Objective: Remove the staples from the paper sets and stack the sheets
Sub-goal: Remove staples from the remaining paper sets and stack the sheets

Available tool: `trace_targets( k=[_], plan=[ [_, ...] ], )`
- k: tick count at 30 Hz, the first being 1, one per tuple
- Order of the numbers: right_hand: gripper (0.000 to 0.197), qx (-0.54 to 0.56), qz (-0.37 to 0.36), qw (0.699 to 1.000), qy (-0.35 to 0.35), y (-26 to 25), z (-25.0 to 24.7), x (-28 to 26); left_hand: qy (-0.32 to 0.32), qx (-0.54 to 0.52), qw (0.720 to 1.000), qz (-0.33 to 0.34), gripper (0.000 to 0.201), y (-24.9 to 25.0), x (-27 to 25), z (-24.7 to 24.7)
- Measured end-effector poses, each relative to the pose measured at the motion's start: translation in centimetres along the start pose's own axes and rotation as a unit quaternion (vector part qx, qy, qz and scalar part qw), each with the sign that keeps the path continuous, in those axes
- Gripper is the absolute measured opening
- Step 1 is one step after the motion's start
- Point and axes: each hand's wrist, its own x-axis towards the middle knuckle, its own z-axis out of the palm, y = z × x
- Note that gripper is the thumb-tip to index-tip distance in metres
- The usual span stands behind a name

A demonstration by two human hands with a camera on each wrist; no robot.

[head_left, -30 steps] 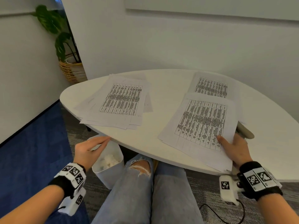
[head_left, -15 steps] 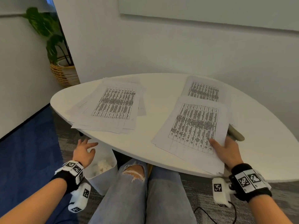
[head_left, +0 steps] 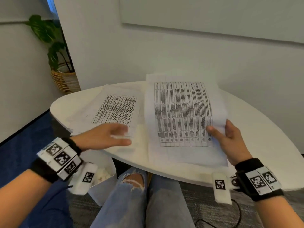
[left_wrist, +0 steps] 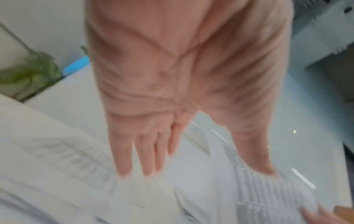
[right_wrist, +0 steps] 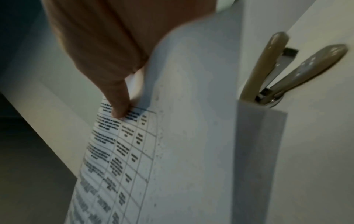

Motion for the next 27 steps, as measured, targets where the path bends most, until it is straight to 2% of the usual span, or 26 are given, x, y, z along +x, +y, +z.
trace_targets(
  k=[2, 3, 4, 7, 9, 10, 14, 19, 23, 25, 27],
  plan=[
    [0.030, 0.008, -0.002, 0.999, -0.040, -0.8, 0.7, 0.2, 0.096, -0.120, 0.988, 0.021, 0.133, 2.1, 1.5, 0.7],
    [0.033, 0.003, 0.000, 0.998, -0.059, -1.0, 0.9, 0.5, 0.123, -0.173, 0.976, 0.035, 0.137, 3.0, 2.2, 1.1],
    [0.037, -0.006, 0.008, 0.997, -0.075, -1.2, 1.0, 0.7, 0.148, -0.216, 0.964, 0.048, 0.135, 3.9, 2.8, 1.5],
    [0.051, -0.035, 0.032, 0.994, -0.098, -1.6, 1.0, 1.7, 0.262, -0.298, 0.913, 0.095, 0.106, 6.5, 3.9, 2.0],
    [0.042, -0.026, 0.035, 0.995, -0.089, -1.8, 1.0, 2.4, 0.316, -0.326, 0.881, 0.130, 0.091, 7.8, 4.1, 2.0],
    [0.038, -0.023, 0.035, 0.995, -0.089, -2.0, 1.0, 2.6, 0.325, -0.322, 0.878, 0.144, 0.085, 8.4, 4.2, 1.9],
    [0.038, -0.036, 0.041, 0.993, -0.100, -2.8, 1.7, 3.8, 0.314, -0.259, 0.895, 0.181, 0.066, 9.9, 4.2, 1.7],
    [0.045, 0.050, 0.007, 0.998, -0.049, -4.6, 2.3, 4.5, 0.269, -0.184, 0.923, 0.203, 0.052, 10.8, 4.5, 1.2],
    [0.041, 0.064, -0.041, 0.997, 0.013, -6.2, 3.1, 4.5, 0.285, -0.181, 0.916, 0.216, 0.025, 11.7, 4.7, 1.0],
    [0.028, 0.048, -0.072, 0.996, 0.024, -7.0, 3.7, 4.4, 0.297, -0.198, 0.908, 0.218, 0.020, 12.3, 4.8, 0.9],
    [0.026, 0.039, -0.103, 0.993, 0.030, -7.6, 4.2, 4.2, 0.304, -0.217, 0.899, 0.227, 0.019, 12.8, 4.8, 1.0]
  ],
)
